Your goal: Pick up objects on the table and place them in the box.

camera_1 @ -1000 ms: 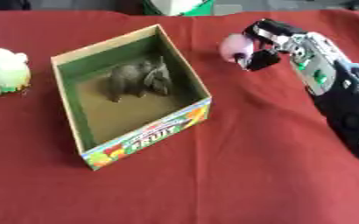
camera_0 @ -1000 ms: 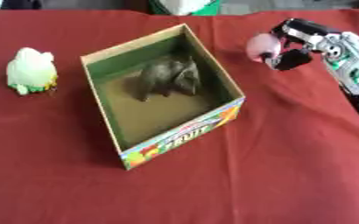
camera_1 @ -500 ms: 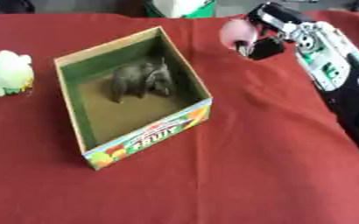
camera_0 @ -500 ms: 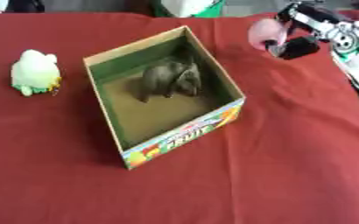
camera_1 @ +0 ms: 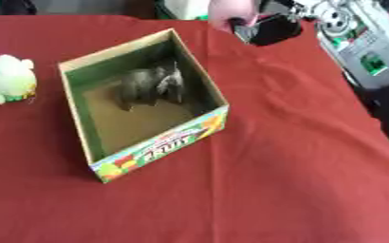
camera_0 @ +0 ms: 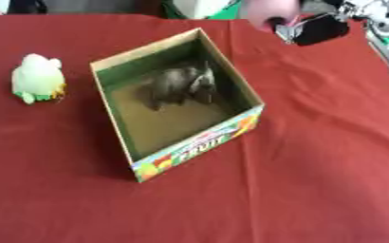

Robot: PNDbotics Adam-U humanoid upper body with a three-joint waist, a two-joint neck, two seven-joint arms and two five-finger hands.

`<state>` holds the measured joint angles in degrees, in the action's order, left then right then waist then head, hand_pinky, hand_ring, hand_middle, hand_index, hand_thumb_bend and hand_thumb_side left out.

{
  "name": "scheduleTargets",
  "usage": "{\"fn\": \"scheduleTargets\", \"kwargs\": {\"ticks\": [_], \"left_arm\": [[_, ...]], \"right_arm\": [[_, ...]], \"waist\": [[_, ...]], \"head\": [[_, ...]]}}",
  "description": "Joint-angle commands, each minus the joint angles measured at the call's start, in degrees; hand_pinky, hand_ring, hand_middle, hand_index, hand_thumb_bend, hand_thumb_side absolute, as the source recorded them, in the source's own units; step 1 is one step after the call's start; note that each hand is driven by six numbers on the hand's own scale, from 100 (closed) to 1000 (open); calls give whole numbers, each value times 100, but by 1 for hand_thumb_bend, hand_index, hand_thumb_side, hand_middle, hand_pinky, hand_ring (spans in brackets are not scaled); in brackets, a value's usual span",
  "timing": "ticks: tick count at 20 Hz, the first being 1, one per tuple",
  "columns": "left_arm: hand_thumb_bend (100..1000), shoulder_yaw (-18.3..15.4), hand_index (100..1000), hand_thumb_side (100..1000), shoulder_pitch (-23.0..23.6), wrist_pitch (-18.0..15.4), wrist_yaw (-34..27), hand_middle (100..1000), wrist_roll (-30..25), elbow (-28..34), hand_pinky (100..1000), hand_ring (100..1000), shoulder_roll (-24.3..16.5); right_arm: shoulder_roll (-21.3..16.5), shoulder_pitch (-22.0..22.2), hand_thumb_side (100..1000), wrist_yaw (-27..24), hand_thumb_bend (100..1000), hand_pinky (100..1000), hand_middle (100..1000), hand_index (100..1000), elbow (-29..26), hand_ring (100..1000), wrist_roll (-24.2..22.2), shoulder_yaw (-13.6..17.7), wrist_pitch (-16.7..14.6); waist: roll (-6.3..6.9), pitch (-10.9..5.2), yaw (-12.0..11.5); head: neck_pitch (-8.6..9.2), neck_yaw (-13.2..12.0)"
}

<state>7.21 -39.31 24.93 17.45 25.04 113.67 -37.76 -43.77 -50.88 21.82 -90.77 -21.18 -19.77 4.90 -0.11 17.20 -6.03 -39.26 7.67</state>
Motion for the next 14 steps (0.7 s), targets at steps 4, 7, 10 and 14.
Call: {"fn": "scheduleTargets", "kwargs": {"ticks": [4,7,10,14], "left_arm": [[337,-80,821,877,-113,-31,-7,725,24,92,661,669,-92],[338,-78,821,878,-128,-40,-9,724,24,92,660,669,-79],[338,-75,821,878,-137,-43,-12,724,22,92,661,669,-78],[339,-71,821,878,-157,-50,-16,724,21,92,660,669,-65]], "right_arm": [[91,-262,263,-4,100,606,488,562,-449,719,-313,-298,117],[251,-328,263,20,100,604,488,562,-440,718,-448,-449,128],[366,-366,262,71,100,603,488,562,-404,718,-528,-555,127],[587,-391,266,202,100,599,491,562,-284,718,-650,-754,98]], "waist": [[0,-154,-34],[-5,-147,-48],[-6,-141,-55],[-14,-125,-68]], "head": [[62,76],[67,86],[66,84],[76,93]]}}
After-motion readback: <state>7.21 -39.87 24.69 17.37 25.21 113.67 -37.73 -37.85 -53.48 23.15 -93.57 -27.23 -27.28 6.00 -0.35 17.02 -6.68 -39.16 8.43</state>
